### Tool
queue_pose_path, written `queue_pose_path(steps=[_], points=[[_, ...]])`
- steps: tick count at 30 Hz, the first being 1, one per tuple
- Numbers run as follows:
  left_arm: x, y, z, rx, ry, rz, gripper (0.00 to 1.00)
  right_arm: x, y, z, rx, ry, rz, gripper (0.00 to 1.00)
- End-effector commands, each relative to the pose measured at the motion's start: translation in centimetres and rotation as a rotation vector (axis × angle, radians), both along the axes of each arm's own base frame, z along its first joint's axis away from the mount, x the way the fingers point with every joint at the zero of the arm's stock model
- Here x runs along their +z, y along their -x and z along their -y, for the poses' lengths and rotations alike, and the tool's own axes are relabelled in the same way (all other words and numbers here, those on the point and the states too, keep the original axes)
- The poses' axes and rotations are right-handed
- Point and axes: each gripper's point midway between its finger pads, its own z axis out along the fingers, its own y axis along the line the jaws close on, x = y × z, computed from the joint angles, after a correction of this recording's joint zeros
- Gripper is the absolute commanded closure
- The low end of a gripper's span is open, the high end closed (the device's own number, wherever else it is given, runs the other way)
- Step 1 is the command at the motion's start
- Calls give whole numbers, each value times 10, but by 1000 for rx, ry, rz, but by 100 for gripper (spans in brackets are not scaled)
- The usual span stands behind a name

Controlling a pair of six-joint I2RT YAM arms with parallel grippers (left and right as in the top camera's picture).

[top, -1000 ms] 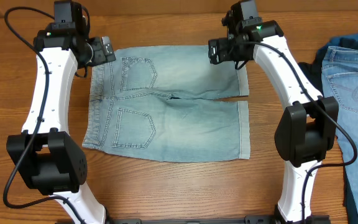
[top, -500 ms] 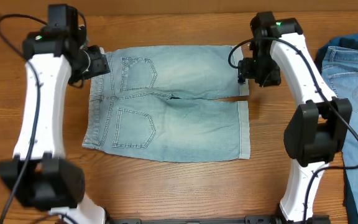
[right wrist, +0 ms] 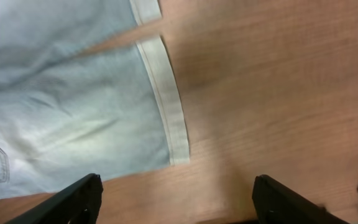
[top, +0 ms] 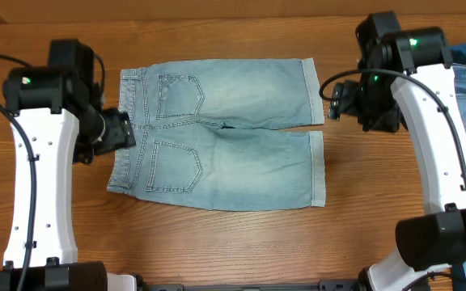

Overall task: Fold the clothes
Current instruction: 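Move both grippers to the jeans' bottom edge and grasp it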

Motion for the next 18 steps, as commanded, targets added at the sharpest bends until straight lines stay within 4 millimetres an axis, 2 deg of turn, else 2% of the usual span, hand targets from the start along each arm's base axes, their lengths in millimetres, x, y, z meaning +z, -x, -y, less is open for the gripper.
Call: queue_pose_path(steps=[1, 4, 5, 6, 13, 16, 18], points=[[-17, 33, -2, 13, -24, -21, 18, 5, 35, 7, -51, 12, 12, 16], [-35, 42, -4, 20, -41, 35, 13, -8, 51, 11, -88, 13, 41, 13], [-42, 41, -5, 24, -47, 57, 9, -13, 54, 11, -95, 11, 48, 12], [-46, 40, -6, 24, -49, 67, 0, -19, 56, 11, -98, 10, 51, 11], [-116, 29, 3, -14, 3, 34, 0, -91, 66, 12, -107, 19, -2, 11], [-137, 16, 5, -15, 22, 25, 1, -121, 67, 11, -127, 10, 5, 10], [-145, 9, 5, -15, 22, 22, 1, -131, 68, 11, -127, 4, 10, 10]])
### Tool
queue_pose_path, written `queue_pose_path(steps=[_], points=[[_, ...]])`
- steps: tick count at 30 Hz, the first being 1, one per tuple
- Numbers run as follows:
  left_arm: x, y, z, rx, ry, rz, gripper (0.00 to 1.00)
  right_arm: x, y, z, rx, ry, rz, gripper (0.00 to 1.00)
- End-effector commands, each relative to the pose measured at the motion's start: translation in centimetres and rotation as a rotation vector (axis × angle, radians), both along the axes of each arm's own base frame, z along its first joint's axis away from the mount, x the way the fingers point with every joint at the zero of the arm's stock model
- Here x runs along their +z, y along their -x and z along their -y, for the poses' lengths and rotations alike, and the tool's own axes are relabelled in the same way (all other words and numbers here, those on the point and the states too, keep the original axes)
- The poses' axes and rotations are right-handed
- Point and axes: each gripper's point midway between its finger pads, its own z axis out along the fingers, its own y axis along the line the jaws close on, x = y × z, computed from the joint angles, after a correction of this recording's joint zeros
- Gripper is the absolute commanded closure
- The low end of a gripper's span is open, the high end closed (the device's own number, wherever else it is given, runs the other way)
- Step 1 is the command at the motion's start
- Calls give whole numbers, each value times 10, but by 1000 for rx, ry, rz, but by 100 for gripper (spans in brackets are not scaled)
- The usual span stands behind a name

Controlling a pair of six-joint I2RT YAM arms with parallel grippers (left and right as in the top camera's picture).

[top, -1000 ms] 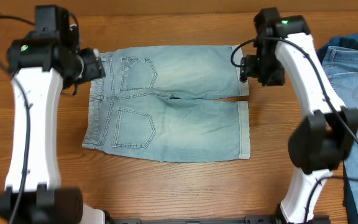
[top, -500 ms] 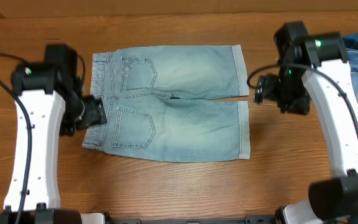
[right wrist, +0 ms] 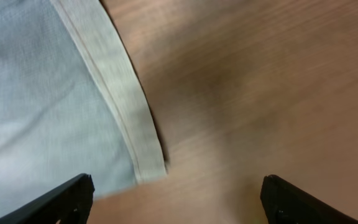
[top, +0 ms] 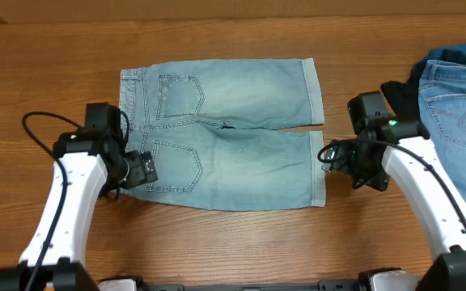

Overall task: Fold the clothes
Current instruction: 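Move both grippers to the jeans' bottom edge and grasp it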

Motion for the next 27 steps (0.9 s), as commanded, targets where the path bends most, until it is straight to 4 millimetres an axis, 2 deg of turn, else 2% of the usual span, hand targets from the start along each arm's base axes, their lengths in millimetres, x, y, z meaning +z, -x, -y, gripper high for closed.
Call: queue_pose_path(steps=[1, 6, 12, 18, 22, 27], points=[[-19, -12, 3, -18, 20, -16, 1, -22, 9, -2, -16, -14, -15, 10], [-35, -21, 1, -15, 17, -32, 0, -42, 11, -6, 0, -43, 0, 11], [-36, -19, -18, 9, -24, -38, 0, -59, 6, -7, 0, -49, 42, 11], [-44, -18, -25, -18, -25, -29, 0, -78, -2, -8, 2, -59, 116, 10], [-52, -18, -32, 0, -21, -8, 0, -84, -8, -9, 7, -64, 157, 7], [-72, -11, -36, 34, -1, 8, 0, -84, -23, -11, 27, -71, 234, 5]])
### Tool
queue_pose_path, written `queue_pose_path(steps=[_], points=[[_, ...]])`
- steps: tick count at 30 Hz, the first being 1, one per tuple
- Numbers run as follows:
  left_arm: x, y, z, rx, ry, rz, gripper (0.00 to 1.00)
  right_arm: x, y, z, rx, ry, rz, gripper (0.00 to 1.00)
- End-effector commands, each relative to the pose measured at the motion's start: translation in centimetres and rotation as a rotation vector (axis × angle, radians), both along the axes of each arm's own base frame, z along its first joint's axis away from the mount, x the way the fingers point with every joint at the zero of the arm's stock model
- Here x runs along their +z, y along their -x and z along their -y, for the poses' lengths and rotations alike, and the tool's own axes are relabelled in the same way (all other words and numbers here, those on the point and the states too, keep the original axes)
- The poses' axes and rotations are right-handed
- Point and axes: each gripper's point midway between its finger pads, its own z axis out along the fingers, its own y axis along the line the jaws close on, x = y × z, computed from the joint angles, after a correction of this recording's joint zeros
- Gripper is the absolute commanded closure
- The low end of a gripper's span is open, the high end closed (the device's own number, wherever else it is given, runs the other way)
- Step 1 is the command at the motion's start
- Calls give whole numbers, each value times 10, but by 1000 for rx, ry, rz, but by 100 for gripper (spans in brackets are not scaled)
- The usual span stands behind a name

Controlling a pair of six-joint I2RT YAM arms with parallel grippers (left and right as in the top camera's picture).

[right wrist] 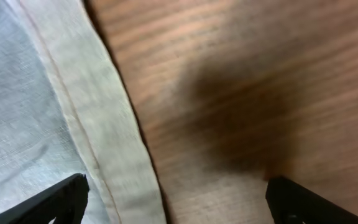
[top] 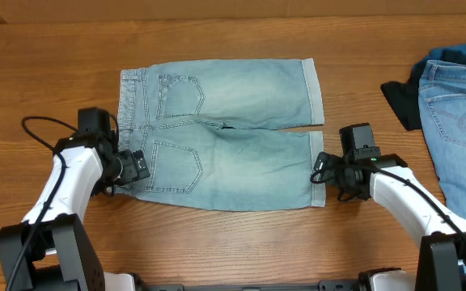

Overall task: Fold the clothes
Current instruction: 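Move both grippers to the jeans' bottom edge and grasp it, then lift the bottom edge with both grippers and carry it toward the top edge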

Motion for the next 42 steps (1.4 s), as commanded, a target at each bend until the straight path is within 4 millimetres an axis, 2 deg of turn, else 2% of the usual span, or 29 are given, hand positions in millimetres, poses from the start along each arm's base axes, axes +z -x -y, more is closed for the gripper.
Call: queue_pose_path(steps=[1, 10, 13, 19, 26, 31, 37, 42], points=[[-16, 12, -1, 1, 23, -16, 0, -3, -2, -2, 15, -4, 25, 5], [-28, 17, 3, -1, 39, -8, 0, -10, 1, -1, 10, -7, 26, 5], [-32, 16, 4, -1, 40, 6, 0, -9, 3, -18, 41, -100, 20, 7], [-31, 10, 11, -7, 85, 38, 0, -13, 17, -22, 54, -110, -39, 21], [-31, 6, 12, -8, 88, 55, 0, -36, 38, -47, 166, -26, -128, 32], [-31, 5, 16, -11, 110, 58, 0, -54, 53, -37, 54, 74, -207, 31], [-31, 5, 16, -11, 110, 58, 0, -53, 58, -41, 54, 52, -237, 41], [-31, 5, 16, -8, 110, 58, 0, -45, 71, -44, 59, 33, -322, 42]])
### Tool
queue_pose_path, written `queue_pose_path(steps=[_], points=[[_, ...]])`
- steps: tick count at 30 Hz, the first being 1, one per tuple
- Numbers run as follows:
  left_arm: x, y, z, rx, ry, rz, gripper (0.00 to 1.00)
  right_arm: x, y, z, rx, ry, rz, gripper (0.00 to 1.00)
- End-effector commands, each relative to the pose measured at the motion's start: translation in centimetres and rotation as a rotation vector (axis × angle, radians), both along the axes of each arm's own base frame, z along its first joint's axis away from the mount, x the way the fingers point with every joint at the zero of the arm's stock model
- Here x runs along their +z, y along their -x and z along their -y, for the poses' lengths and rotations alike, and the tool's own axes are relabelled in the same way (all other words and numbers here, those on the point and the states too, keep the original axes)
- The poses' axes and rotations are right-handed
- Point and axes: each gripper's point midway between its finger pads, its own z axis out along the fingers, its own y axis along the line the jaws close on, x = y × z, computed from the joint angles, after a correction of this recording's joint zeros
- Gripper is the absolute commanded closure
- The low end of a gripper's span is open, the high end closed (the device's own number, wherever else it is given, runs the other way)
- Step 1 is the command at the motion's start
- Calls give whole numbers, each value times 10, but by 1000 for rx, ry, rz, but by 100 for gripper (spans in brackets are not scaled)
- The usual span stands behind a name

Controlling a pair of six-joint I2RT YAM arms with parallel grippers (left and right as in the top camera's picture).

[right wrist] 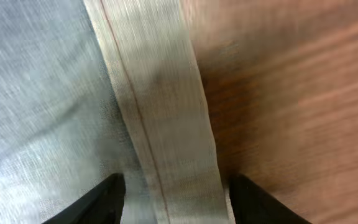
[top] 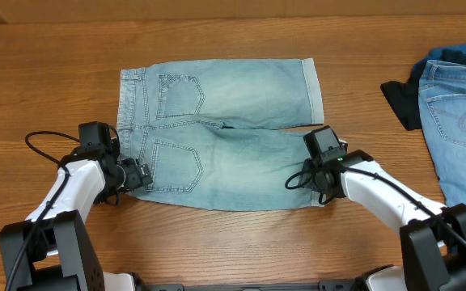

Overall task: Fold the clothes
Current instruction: 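Lift the bottom edge with both grippers and carry it toward the top edge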

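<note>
Light-blue denim shorts (top: 225, 137) lie flat on the wooden table (top: 233, 242), back pockets up, waistband to the left, legs to the right. My right gripper (top: 315, 185) is down at the near leg's pale cuff (right wrist: 160, 106). In the right wrist view the right gripper (right wrist: 174, 202) is open, and the black fingers (right wrist: 107, 200) straddle the cuff closely on both sides. My left gripper (top: 134, 175) sits at the near end of the waistband. Whether it grips the cloth cannot be told from above.
A pair of darker blue jeans (top: 459, 105) lies at the right edge of the table, with a black garment (top: 399, 101) beside it. The shorts' far leg ends at a cuff (top: 316, 89) near the table's middle back.
My right gripper has moved left from beside the cuff onto it, and its jaws stand closer together, with the cuff between them. The left gripper has edged slightly further onto the waistband corner.
Both arms were first raised near the shorts' ends, the right gripper wide open. They then dropped to the near leg's cuff and the waistband's near corner. The right gripper came closer beside the cuff and now straddles it, jaws narrowed.
</note>
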Motion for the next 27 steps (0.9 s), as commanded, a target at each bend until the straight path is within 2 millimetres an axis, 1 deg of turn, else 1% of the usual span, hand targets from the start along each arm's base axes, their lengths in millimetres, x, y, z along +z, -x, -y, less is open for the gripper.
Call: queue_pose_path(steps=[1, 4, 6, 7, 8, 9, 10, 11, 12, 13, 14, 15, 17, 18, 20, 21, 22, 24, 27], points=[[-3, 2, 8, -16, 50, 1, 0, -29, 55, -6, -21, -65, -232, 42], [-3, 2, 8, -16, 51, 0, 0, -28, 59, -12, 0, -96, -254, 43], [-3, 2, 8, -16, 51, 0, 0, -25, 59, -17, 46, -122, -267, 43], [-3, 2, 8, -16, 51, -1, 0, -23, 60, -20, 61, -137, -275, 45], [-3, 3, 9, -16, 51, -4, 0, -20, 61, -24, 81, -160, -286, 50], [-3, 4, 9, -16, 52, -7, 4, -19, 61, -25, 80, -161, -291, 53], [-3, 4, 9, -16, 52, -10, 12, -17, 60, -25, 80, -161, -292, 58], [-4, 5, 9, -16, 52, -12, 19, -16, 60, -26, 81, -164, -292, 63], [-4, 5, 9, -16, 53, -14, 28, -16, 59, -27, 80, -169, -293, 67], [-4, 5, 9, -16, 53, -14, 39, -15, 59, -28, 81, -172, -295, 68], [-4, 5, 9, -16, 53, -15, 47, -14, 59, -28, 81, -172, -294, 68], [-4, 6, 9, -16, 53, -15, 51, -14, 59, -28, 81, -172, -294, 68], [-4, 5, 9, -16, 53, -14, 63, -14, 58, -28, 91, -171, -289, 69], [-4, 5, 9, -16, 53, -14, 67, -14, 58, -28, 101, -171, -289, 73], [-3, 4, 9, -16, 52, -11, 77, -14, 56, -28, 104, -170, -284, 89], [-2, 4, 9, -16, 52, -12, 80, -12, 53, -27, 107, -163, -277, 96], [0, 3, 8, -16, 52, -15, 82, -9, 49, -26, 107, -153, -269, 96], [7, 1, 8, -14, 54, -24, 89, 1, 35, -24, 107, -118, -238, 96], [20, -3, 7, 11, 60, -34, 94, 21, 12, -27, 108, -101, -188, 96]])
